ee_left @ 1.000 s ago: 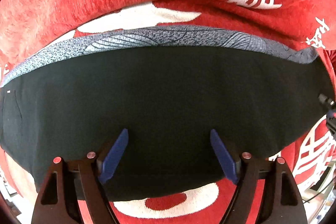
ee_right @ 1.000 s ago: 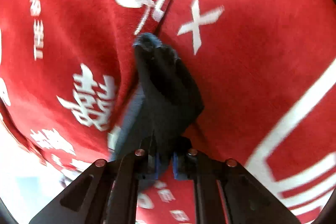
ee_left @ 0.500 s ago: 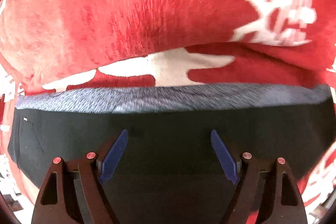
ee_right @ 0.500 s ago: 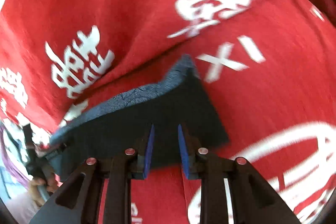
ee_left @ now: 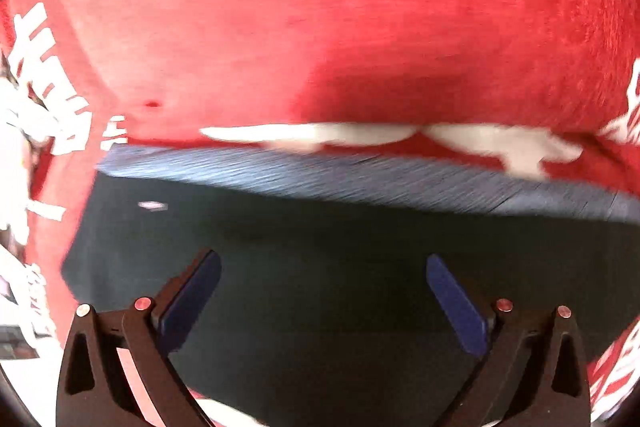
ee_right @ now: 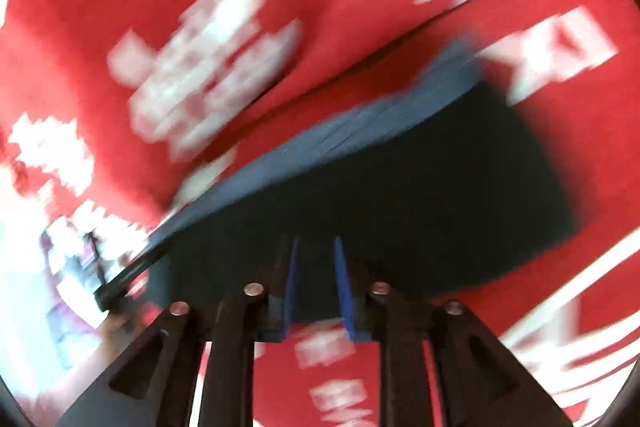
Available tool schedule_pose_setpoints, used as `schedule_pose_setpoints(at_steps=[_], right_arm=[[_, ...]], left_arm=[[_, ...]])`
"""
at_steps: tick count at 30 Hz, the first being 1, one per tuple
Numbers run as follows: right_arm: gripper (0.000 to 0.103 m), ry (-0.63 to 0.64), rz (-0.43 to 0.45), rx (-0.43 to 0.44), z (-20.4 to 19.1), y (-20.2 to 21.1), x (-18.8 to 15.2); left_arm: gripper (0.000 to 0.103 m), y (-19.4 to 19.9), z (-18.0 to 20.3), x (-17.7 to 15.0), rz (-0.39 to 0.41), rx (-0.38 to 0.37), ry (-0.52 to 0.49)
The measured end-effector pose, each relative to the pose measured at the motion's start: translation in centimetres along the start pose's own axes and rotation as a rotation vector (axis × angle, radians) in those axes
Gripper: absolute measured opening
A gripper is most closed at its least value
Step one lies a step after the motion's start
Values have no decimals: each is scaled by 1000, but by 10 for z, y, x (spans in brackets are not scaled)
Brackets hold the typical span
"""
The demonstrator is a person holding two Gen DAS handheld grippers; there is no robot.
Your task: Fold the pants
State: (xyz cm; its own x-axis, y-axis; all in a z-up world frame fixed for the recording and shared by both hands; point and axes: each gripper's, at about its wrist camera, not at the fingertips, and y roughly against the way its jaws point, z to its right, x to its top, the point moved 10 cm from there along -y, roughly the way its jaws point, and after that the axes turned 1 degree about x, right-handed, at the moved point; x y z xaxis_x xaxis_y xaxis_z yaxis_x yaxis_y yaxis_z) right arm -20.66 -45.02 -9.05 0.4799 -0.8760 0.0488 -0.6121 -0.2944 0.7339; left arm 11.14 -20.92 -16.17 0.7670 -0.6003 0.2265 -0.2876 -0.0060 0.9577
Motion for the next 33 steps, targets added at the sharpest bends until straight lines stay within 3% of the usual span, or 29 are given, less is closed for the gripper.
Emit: schedule_pose_setpoints(at_steps=[3, 6, 8, 10, 11, 12, 16, 20, 21, 23, 25, 28, 33], right_arm=[[40, -10, -107, 164, -65, -45, -61], [40, -82, -198, 289, -121, -110, -120], [40, -100, -214, 302, -146, -149, -142], [40, -123, -213, 315, -163, -182, -157], [40, -137, -214, 303, -165, -195, -159], [40, -154, -219, 282, -171, -212, -167], [40, -191, -210, 267, -174, -220, -174], [42, -202, -184, 260, -181, -226, -160], [37, -208, -187, 254, -180, -230, -159], [10, -200, -208, 197, -182, -235, -157], [10, -113, -188, 167, -194, -226, -155], [10, 25, -225, 5, -186, -235, -174], [12, 4, -227, -11, -181, -224, -186]], left_arm=[[103, 1, -44, -26, 9, 15, -50], [103, -8, -85, -36, 11, 51, -77], [103, -28, -123, -40, -17, 67, -67], [103, -53, -141, -58, -97, -10, -36], [103, -54, -146, -59, -71, -103, 20], [103, -56, -148, -60, -70, -121, 16], [103, -55, -143, -59, -32, -111, -18], [103, -47, -137, -62, -18, -132, -6], [103, -47, -137, -63, -19, -131, -8], [103, -44, -138, -66, -18, -134, -17], [103, -42, -140, -70, -9, -137, -30], [103, -42, -139, -77, 8, -130, -50], [103, -31, -146, -78, -21, -120, -51]])
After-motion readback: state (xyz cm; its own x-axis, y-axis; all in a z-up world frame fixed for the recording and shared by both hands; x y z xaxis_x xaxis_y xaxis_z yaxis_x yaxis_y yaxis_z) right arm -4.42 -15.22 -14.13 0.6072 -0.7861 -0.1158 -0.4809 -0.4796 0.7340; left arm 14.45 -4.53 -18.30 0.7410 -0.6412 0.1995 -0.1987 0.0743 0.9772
